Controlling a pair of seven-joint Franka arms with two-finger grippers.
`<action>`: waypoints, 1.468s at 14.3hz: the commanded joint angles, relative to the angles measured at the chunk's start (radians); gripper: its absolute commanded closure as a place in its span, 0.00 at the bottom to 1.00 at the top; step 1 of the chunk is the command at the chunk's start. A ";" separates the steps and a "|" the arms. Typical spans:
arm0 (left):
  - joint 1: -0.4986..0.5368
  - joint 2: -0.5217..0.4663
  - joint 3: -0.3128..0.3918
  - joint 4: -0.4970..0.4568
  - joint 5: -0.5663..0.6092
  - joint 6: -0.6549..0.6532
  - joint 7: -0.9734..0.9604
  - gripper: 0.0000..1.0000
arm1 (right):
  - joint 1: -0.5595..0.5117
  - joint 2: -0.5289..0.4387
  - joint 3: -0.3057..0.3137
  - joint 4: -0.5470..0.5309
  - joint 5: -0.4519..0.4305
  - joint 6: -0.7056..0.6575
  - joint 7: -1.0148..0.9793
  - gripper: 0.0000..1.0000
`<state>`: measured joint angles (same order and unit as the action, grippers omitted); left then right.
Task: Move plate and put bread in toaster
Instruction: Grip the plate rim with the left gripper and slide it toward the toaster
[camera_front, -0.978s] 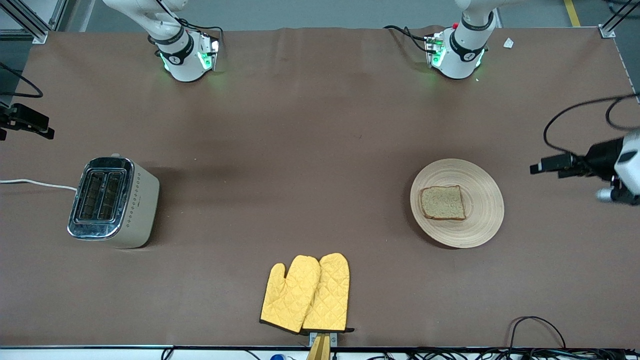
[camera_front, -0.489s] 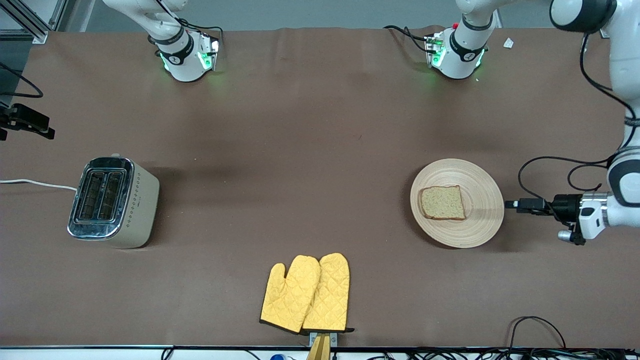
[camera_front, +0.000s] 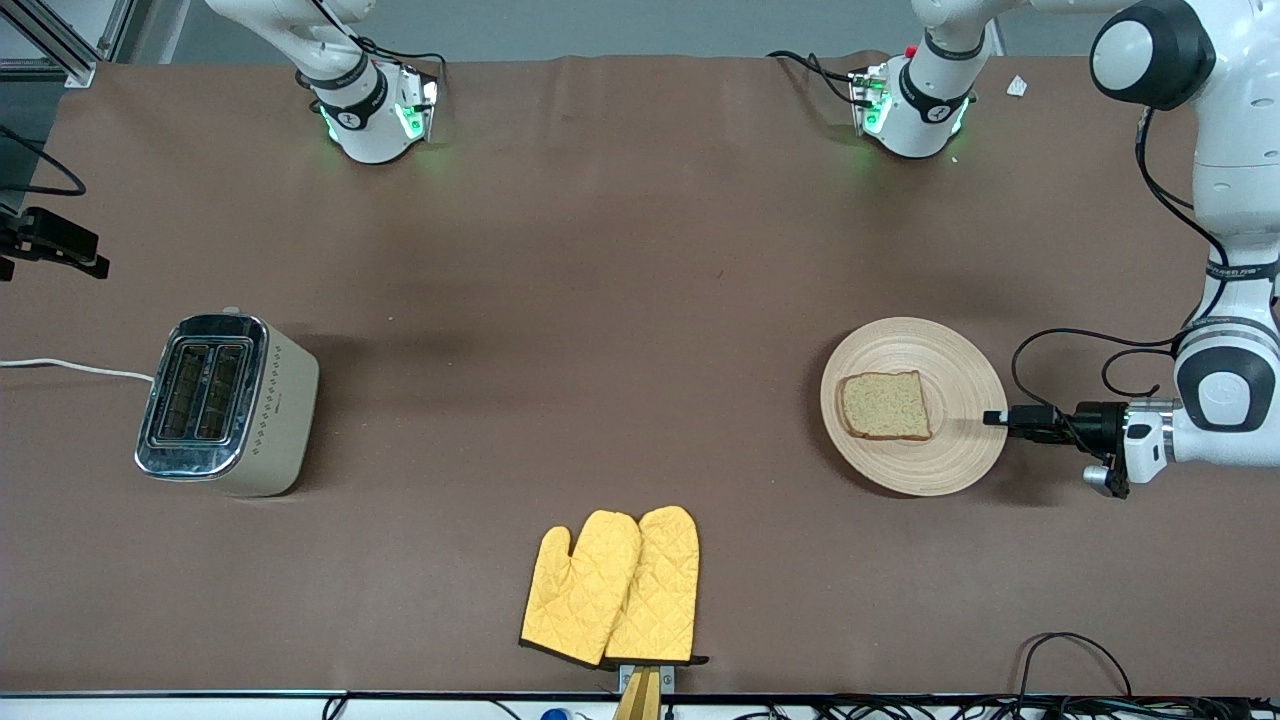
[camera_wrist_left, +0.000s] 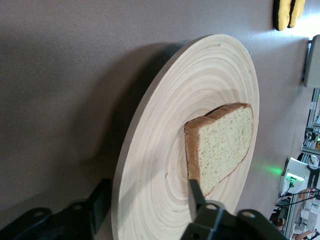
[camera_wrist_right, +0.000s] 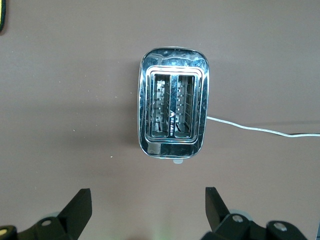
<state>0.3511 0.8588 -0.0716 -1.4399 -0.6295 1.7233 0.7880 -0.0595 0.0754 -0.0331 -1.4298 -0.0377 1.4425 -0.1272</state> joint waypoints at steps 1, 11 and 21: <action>0.012 0.031 -0.004 0.019 -0.019 -0.008 0.066 0.86 | -0.010 -0.020 0.001 -0.020 0.013 0.007 0.012 0.00; -0.018 0.019 -0.238 0.022 -0.068 0.002 -0.080 0.99 | -0.032 -0.017 -0.001 -0.011 0.013 0.009 0.009 0.00; -0.553 0.094 -0.330 0.039 -0.446 0.608 -0.262 1.00 | -0.042 -0.016 -0.001 -0.009 0.015 0.004 0.003 0.00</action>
<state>-0.1366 0.9194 -0.4006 -1.4270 -1.0129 2.2583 0.5283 -0.0877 0.0753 -0.0416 -1.4273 -0.0377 1.4452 -0.1265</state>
